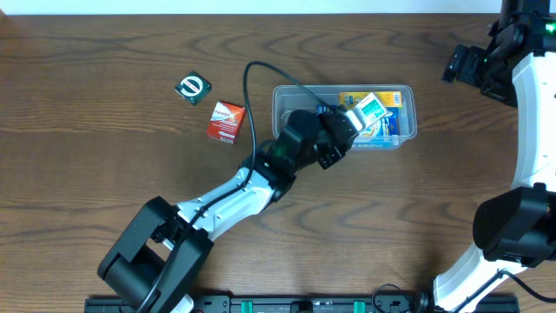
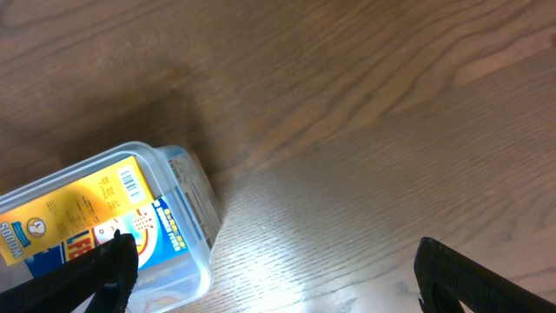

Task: Pack container
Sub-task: 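Carry the Panadol box right over the clear container, then lower the Panadol box upright into the container's right end and release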

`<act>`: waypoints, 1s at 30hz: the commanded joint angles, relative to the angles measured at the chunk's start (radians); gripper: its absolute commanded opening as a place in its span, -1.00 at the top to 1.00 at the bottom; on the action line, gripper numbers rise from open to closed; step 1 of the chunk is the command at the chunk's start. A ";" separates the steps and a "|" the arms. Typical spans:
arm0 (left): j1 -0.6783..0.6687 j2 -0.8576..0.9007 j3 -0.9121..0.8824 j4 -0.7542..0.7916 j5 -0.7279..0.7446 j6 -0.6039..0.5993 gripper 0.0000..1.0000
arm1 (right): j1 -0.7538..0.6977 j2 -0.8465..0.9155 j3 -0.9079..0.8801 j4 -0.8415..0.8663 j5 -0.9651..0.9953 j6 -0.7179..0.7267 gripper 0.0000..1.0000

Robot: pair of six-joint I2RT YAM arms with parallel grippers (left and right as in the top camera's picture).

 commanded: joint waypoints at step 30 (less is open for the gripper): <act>-0.023 0.021 0.299 -0.364 -0.027 0.213 0.16 | -0.002 -0.027 0.006 0.000 0.010 0.016 -0.98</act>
